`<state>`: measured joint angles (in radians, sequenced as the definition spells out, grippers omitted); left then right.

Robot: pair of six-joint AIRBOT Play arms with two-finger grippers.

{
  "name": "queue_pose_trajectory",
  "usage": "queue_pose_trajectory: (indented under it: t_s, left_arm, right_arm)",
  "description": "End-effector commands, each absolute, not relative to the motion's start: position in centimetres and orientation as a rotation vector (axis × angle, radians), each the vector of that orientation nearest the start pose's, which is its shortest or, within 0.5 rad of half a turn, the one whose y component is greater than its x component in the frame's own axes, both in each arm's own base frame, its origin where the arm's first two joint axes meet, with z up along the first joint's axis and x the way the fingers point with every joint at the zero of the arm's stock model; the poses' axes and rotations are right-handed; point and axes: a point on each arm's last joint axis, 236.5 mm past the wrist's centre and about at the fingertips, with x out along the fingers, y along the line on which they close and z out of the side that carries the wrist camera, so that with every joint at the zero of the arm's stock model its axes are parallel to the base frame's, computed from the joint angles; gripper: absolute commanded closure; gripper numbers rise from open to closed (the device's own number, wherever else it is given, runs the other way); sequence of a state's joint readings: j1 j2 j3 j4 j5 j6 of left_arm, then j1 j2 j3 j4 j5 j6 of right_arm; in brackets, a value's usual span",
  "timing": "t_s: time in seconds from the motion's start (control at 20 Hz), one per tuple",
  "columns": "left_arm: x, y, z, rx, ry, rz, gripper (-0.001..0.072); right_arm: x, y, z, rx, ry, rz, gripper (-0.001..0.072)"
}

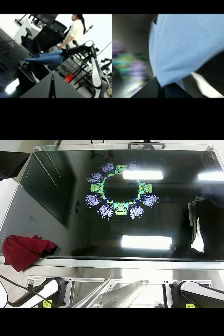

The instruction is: Fold the shirts.

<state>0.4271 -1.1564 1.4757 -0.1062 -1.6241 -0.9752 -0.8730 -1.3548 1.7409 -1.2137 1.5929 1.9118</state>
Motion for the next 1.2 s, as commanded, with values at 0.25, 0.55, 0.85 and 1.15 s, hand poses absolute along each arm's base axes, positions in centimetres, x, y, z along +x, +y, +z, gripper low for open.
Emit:
queue_pose_trajectory:
  t_s: [0.25,0.55,0.85,1.15]
  left_arm:
    - [30.9,-15.0,37.9,-0.601,0.375,-1.317,0.0677]
    - [30.7,-17.2,38.3,-0.61,0.376,-1.352,0.0677]
    - [33.0,-16.3,39.6,-0.668,0.303,-1.269,0.0696]
    - [34.4,-12.9,33.9,-0.525,0.497,-0.97,0.0697]
  right_arm:
    - [18.2,-26.9,2.2,0.961,1.2,-0.919,0.0698]
    - [18.3,-25.7,1.1,1.001,1.289,-0.861,0.0009]
    - [34.5,-20.6,14.9,1.026,0.853,-0.386,0.0698]
    - [39.1,-5.6,19.5,0.778,0.875,0.012,0.07]
